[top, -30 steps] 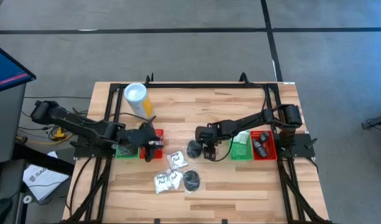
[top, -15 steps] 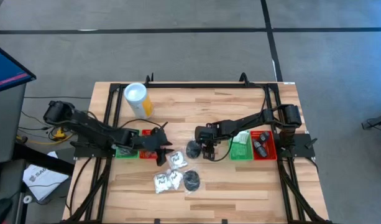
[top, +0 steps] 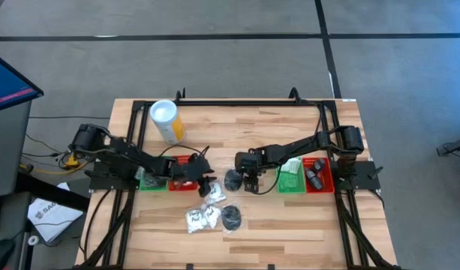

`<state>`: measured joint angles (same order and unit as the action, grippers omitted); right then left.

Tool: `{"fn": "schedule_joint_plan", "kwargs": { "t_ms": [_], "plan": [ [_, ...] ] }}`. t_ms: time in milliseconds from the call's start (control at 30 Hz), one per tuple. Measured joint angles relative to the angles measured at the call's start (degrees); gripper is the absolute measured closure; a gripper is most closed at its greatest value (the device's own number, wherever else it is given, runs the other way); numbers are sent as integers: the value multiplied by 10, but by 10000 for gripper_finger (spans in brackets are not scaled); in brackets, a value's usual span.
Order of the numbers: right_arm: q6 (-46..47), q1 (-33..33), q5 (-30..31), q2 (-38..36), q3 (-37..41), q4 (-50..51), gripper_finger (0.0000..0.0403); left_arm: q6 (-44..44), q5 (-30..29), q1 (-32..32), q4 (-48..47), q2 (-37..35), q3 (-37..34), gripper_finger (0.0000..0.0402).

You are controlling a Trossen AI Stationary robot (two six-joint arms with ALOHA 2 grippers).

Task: Pick & Place Travel size toiletries
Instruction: Put the black hair brush into the left green bin

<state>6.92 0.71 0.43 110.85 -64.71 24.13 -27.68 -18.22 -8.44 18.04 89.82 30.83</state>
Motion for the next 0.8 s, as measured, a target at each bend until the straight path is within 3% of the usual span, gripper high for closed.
{"fn": "schedule_joint_plan", "kwargs": {
  "t_ms": [800],
  "plan": [
    [-9,0,0,0,0,-6,211,9,33,14,36,6,3,254]
  ]
}}
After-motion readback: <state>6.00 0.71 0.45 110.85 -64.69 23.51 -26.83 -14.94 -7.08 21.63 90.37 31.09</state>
